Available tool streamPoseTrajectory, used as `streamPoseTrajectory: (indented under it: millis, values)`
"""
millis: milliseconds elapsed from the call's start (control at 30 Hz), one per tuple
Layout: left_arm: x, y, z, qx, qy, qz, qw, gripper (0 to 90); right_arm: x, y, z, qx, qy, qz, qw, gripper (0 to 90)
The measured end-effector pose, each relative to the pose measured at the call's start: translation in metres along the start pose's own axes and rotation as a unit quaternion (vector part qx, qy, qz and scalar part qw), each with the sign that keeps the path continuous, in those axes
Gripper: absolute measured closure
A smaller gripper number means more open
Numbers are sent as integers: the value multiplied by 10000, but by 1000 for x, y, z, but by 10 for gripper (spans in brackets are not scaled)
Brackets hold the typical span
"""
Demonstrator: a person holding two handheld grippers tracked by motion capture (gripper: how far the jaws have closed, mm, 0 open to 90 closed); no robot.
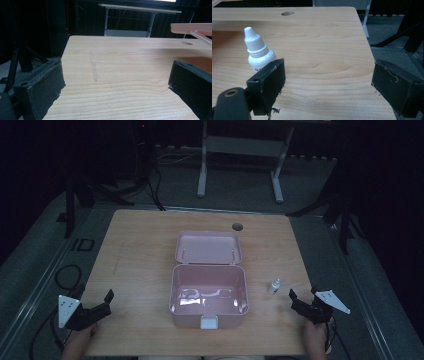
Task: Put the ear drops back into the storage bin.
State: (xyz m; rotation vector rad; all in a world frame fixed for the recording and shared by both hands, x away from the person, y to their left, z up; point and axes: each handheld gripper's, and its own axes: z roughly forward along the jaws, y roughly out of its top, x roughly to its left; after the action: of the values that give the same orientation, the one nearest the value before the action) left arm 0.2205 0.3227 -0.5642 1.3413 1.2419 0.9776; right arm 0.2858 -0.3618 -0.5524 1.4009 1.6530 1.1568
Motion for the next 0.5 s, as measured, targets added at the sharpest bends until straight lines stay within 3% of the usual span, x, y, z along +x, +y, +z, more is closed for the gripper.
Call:
streamPoseTrajectory:
  millis: [367,500]
  values:
    - [0,0,0,0,-1,0,10000,4,-2,4,3,209,57,-24,9998,126]
    - [0,0,0,-5,0,0,10000,4,-3,9,5,423,245,-95,9988,126]
